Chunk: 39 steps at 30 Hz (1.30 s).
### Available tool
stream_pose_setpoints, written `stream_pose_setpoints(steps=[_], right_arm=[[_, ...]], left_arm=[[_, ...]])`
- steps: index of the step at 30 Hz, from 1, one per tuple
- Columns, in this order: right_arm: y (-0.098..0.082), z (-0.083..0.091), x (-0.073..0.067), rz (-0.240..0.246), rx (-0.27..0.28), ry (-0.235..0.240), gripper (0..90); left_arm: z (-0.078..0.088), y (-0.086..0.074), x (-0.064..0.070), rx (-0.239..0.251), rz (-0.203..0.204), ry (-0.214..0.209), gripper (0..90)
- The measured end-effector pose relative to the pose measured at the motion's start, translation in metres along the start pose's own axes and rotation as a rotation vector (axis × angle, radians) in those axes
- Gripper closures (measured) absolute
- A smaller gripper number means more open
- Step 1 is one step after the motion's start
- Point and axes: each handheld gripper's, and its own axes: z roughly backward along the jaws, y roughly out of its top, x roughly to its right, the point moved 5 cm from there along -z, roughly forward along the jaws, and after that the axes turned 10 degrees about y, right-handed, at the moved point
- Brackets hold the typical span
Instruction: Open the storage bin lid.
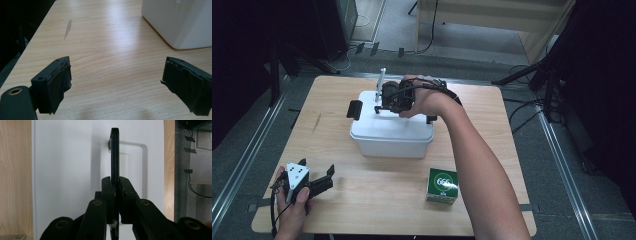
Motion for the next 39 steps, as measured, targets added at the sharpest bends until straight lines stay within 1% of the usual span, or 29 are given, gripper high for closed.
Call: stream_pose_setpoints(steps=[1, 3, 4, 5, 7, 8, 11, 12, 13, 14, 15, 17, 18, 19, 22, 26, 27, 29, 31, 33, 39], right_arm=[[0.000, 0.001, -0.001, -0.015, -0.007, 0.000, 85.5], [0.000, 0.001, 0.000, -0.008, -0.003, 0.004, 85.6], [-0.001, 0.001, -0.001, -0.022, -0.010, 0.004, 85.7], [0.000, 0.001, 0.000, -0.002, -0.005, 0.008, 85.8], [0.001, 0.002, 0.001, 0.010, -0.003, 0.006, 85.8], [0.001, 0.003, 0.000, -0.003, -0.008, 0.002, 85.9], [0.001, 0.006, 0.002, 0.020, 0.001, -0.002, 85.9], [0.001, 0.008, 0.002, 0.006, -0.001, -0.008, 86.0], [0.001, 0.010, 0.003, 0.016, 0.007, -0.011, 86.0], [0.001, 0.013, 0.003, 0.012, 0.010, -0.015, 86.0], [0.001, 0.016, 0.004, 0.018, 0.016, -0.019, 86.0], [0.000, 0.021, 0.004, 0.011, 0.025, -0.027, 86.0], [0.000, 0.024, 0.004, 0.021, 0.026, -0.030, 86.1], [-0.001, 0.027, 0.004, 0.019, 0.025, -0.038, 86.1], [-0.003, 0.033, 0.004, 0.024, 0.030, -0.042, 86.1], [-0.011, 0.042, 0.004, 0.025, 0.028, -0.049, 86.1], [-0.014, 0.045, 0.003, 0.005, 0.022, -0.049, 86.1], [-0.018, 0.049, 0.004, 0.020, 0.023, -0.049, 86.1], [-0.023, 0.053, 0.004, 0.024, 0.023, -0.055, 86.1], [-0.029, 0.058, 0.004, 0.010, 0.023, -0.065, 86.1], [-0.048, 0.071, 0.003, -0.008, 0.018, -0.085, 86.1]], left_arm=[[0.000, 0.000, 0.000, 0.001, 0.000, 0.000, 9.0], [0.000, 0.000, 0.000, 0.001, 0.001, 0.000, 9.0], [0.000, 0.000, 0.000, -0.002, 0.000, -0.001, 9.0], [0.000, 0.000, -0.001, -0.004, 0.001, -0.001, 9.0], [0.000, 0.000, -0.001, -0.006, 0.008, 0.000, 9.0], [0.000, 0.000, -0.001, -0.006, 0.009, 0.001, 9.0], [0.000, 0.000, -0.001, -0.007, 0.005, -0.001, 9.0], [0.000, 0.000, -0.001, -0.007, 0.005, -0.001, 9.0], [0.000, 0.000, -0.001, -0.006, 0.007, 0.000, 9.0], [0.000, 0.000, -0.001, -0.006, 0.009, 0.000, 9.0], [0.000, 0.000, -0.001, -0.006, 0.009, 0.000, 9.0], [0.000, 0.000, -0.001, -0.006, 0.006, 0.000, 9.0], [0.000, 0.000, -0.001, -0.007, 0.007, -0.001, 9.0], [0.000, 0.000, -0.001, -0.007, 0.008, -0.001, 9.0], [0.000, 0.000, -0.001, -0.006, 0.007, 0.001, 9.0], [0.000, 0.000, -0.001, -0.007, 0.003, 0.000, 9.0], [0.000, 0.000, -0.001, -0.007, 0.003, 0.000, 9.0], [0.000, 0.000, -0.001, -0.010, -0.001, 0.001, 9.0], [0.000, 0.000, -0.001, -0.011, -0.002, 0.001, 9.0], [0.000, 0.000, -0.001, -0.010, -0.001, 0.001, 9.0], [0.000, 0.000, -0.001, -0.009, -0.003, 0.002, 9.0]])
